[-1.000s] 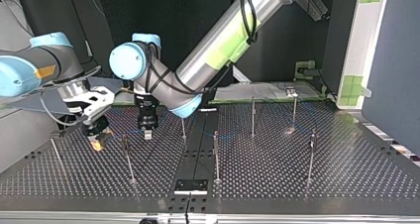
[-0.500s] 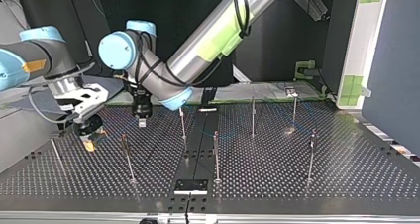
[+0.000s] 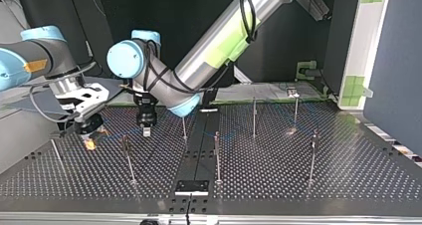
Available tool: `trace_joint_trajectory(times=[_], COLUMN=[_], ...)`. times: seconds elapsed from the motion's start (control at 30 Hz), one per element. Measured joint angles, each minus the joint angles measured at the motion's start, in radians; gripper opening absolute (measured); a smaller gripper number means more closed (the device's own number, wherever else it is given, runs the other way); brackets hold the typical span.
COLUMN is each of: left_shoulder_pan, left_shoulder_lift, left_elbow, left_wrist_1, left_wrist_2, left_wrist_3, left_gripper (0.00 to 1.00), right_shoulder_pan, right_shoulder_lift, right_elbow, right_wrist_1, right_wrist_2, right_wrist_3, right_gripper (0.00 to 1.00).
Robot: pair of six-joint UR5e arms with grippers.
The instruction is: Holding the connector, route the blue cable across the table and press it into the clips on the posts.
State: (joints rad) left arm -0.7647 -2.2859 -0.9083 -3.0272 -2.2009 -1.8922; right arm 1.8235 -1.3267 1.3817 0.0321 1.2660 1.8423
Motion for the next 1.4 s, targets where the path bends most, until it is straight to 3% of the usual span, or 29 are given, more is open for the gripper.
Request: trace_joint_trajectory(times=[0.43, 0.67, 1.03, 1.07, 1.1, 1.17, 1.2, 1.23, 1.27, 1.3, 1.33, 1.4], left_shoulder_pan=[0.076, 0.107, 0.1, 0.1, 0.099, 0.099, 0.099, 0.098, 0.098, 0.097, 0.096, 0.095], left_shoulder_lift=[-0.002, -0.002, -0.002, -0.002, -0.002, -0.002, -0.002, -0.002, -0.001, -0.002, -0.002, -0.002], left_elbow=[0.0, 0.0, -0.001, -0.001, -0.001, -0.001, -0.001, -0.001, -0.001, -0.001, -0.001, -0.002], left_wrist_1=[0.108, 0.111, 0.083, 0.08, 0.077, 0.071, 0.067, 0.063, 0.059, 0.056, 0.053, 0.05], left_wrist_2=[0.115, 0.148, 0.176, 0.177, 0.178, 0.182, 0.184, 0.186, 0.187, 0.188, 0.188, 0.189], left_wrist_3=[0.007, 0.007, 0.005, 0.004, 0.003, 0.001, 0.0, -0.002, -0.002, -0.003, -0.003, -0.004], left_gripper=[0.0, 0.0, 0.02, 0.26, 0.26, 0.56, 0.56, 0.69, 0.9, 0.9, 1.0, 1.0], right_shoulder_pan=[-0.029, -0.05, -0.082, -0.084, -0.085, -0.087, -0.088, -0.088, -0.089, -0.089, -0.089, -0.089], right_shoulder_lift=[0.041, 0.065, 0.073, 0.074, 0.074, 0.074, 0.074, 0.074, 0.074, 0.074, 0.074, 0.074], right_elbow=[-0.033, -0.044, -0.046, -0.046, -0.046, -0.046, -0.046, -0.046, -0.046, -0.046, -0.046, -0.046], right_wrist_1=[-0.005, -0.009, -0.012, -0.012, -0.012, -0.012, -0.012, -0.012, -0.012, -0.012, -0.012, -0.012], right_wrist_2=[-0.023, -0.042, -0.065, -0.067, -0.068, -0.07, -0.071, -0.071, -0.072, -0.072, -0.072, -0.072], right_wrist_3=[0.0, 0.0, -0.005, -0.005, -0.006, -0.007, -0.007, -0.007, -0.007, -0.008, -0.008, -0.008], right_gripper=[0.0, 0.0, 0.0, 0.0, 0.0, 0.0, 0.0, 0.0, 0.0, 0.0, 0.0, 0.0])
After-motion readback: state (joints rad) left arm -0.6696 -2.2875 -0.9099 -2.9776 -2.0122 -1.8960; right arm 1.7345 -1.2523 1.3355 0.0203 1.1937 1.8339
